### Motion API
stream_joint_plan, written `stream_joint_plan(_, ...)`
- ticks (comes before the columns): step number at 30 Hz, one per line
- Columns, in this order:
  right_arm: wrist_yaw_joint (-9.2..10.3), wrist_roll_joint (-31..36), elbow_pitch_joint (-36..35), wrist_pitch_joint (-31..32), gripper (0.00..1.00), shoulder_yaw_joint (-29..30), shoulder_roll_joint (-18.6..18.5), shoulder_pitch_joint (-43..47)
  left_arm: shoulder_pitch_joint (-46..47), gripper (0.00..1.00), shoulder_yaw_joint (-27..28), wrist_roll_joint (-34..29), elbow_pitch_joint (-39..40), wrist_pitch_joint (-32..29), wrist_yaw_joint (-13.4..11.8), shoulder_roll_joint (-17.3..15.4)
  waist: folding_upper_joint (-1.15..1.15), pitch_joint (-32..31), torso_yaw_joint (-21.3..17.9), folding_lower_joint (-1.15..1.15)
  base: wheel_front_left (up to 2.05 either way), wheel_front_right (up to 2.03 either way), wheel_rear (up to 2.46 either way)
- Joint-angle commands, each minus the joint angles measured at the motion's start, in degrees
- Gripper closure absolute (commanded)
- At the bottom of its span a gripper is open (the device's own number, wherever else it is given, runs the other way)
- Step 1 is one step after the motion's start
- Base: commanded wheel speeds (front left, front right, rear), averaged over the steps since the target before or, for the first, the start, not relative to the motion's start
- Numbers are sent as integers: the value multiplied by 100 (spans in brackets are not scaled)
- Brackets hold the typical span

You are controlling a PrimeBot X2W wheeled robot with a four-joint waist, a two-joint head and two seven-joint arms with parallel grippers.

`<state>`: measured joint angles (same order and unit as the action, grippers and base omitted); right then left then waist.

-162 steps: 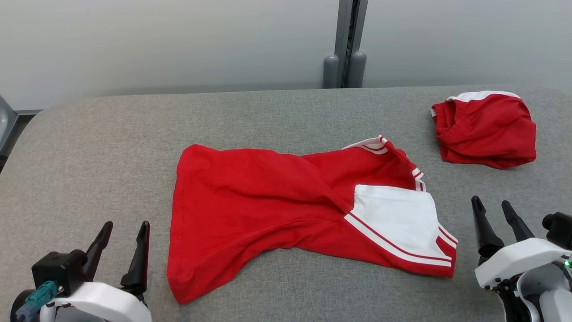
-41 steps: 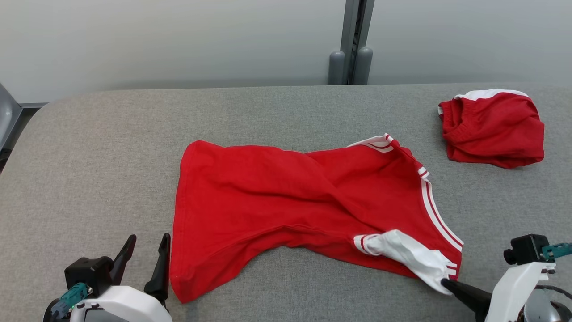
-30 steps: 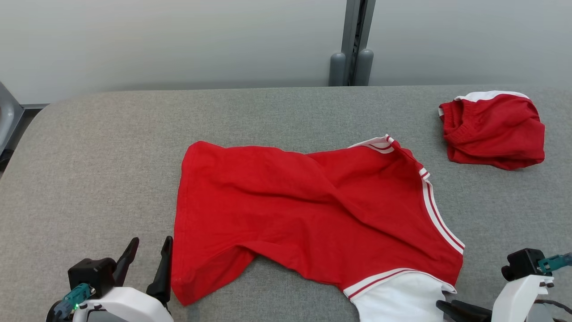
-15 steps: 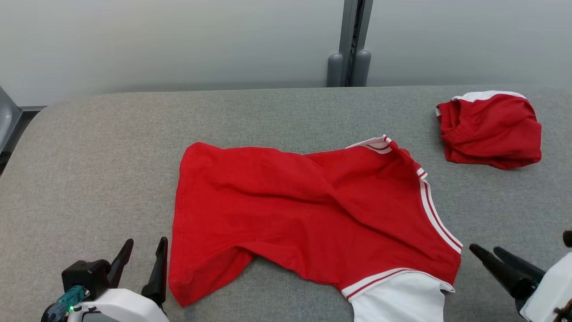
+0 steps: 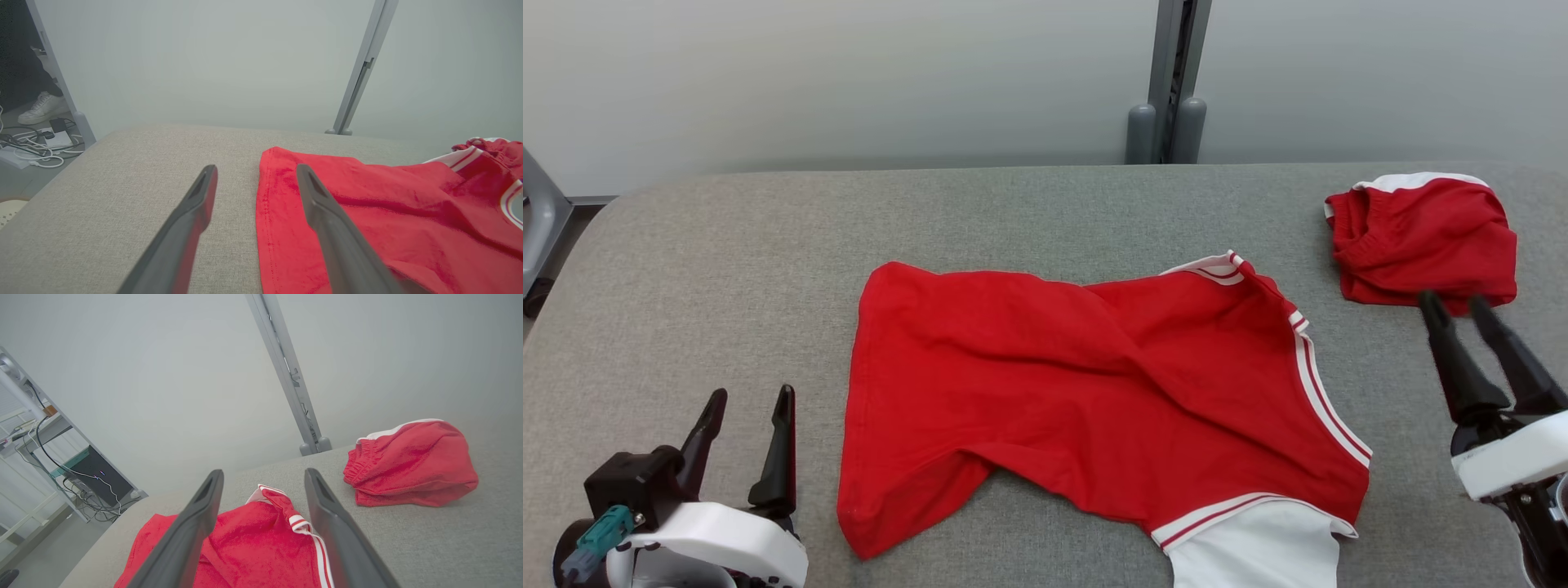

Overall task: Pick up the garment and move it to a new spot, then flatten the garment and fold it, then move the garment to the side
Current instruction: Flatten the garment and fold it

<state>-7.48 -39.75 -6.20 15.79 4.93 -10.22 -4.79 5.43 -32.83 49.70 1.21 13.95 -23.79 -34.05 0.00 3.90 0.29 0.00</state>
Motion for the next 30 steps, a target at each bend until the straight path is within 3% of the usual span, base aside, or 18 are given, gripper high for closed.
stream_joint_plan(1,-4,106,50,-250,0,17,5,-81,94,0,64,-54,49,35,-41,-49,0,-16,22,0,0,0,0)
stream_joint_plan(7,-4,512,364,-1392,0,88,226,-96,-33,0,349,-280,222,117,10,108,0,-108,81,0,0,0,0)
stream_joint_plan(15,-4,1365,984,-2345,0,-139,302,18,-386,0,1238,-1126,446,126,414,765,0,-194,49,0,0,0,0)
stream_joint_plan(20,-3,1642,1462,-2697,0,-509,237,15,-611,0,1523,-1525,150,126,753,1153,0,-184,17,0,0,0,0)
stream_joint_plan(30,-3,1620,2020,-2961,0,-1011,-18,-167,-732,0,1741,-2118,-454,128,1232,1529,0,-205,-9,0,0,0,0)
